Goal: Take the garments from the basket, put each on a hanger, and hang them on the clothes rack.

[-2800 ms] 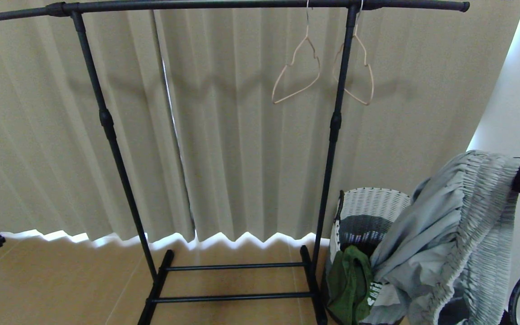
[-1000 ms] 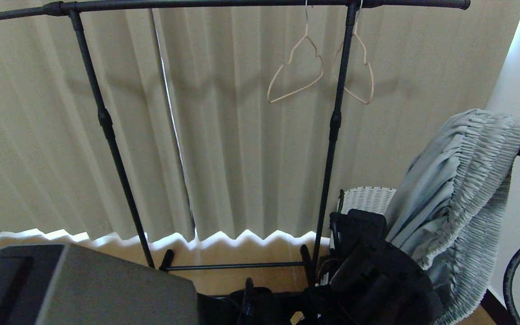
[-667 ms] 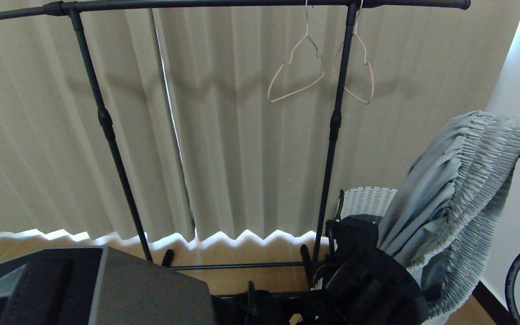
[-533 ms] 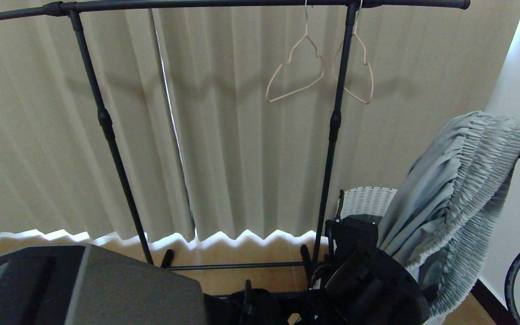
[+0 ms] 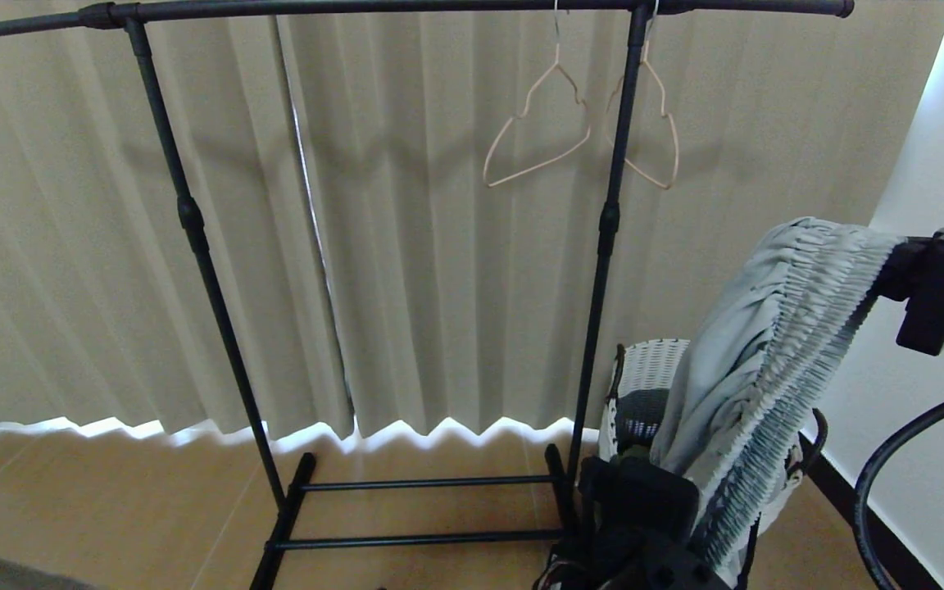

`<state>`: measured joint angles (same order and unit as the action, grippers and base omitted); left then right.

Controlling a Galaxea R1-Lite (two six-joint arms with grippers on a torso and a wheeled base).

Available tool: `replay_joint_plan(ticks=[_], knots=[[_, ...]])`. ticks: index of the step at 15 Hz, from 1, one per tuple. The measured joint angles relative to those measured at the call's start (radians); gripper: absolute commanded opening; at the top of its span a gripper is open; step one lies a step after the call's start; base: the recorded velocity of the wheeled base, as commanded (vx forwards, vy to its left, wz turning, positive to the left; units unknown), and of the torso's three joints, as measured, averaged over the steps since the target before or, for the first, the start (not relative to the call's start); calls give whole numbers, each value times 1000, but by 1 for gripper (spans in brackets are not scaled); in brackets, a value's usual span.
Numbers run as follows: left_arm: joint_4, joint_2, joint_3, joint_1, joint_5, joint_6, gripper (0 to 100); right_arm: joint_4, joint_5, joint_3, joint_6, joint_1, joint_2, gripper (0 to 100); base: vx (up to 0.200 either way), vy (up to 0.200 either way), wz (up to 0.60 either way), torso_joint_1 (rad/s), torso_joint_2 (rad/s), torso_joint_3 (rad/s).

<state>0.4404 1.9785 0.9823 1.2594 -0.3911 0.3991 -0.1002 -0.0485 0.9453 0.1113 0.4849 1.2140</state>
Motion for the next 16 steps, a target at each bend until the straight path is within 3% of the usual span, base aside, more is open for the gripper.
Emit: replay_joint_plan(ticks=[4, 6, 8, 11, 16], knots=[[21, -187, -74, 12, 6, -3, 0, -5, -2, -1, 0, 7, 20, 0, 0, 0, 0, 0, 0, 0], [20, -280, -101, -2, 13, -52, 0, -36, -27, 1, 0, 36, 30, 0, 0, 0, 0, 0, 0, 0], [20, -378, -123, -50, 63, -146, 0, -112, -69, 2, -1, 51, 43, 0, 0, 0, 0, 0, 0, 0], [-41, -533, -133, -130, 171, -219, 0, -171, -101, 6, 0, 60, 73, 0, 0, 0, 0, 0, 0, 0], [-101, -730, -148, -341, 205, -291, 0, -349, -107, 13, 5, 103, 161, 0, 0, 0, 0, 0, 0, 0]])
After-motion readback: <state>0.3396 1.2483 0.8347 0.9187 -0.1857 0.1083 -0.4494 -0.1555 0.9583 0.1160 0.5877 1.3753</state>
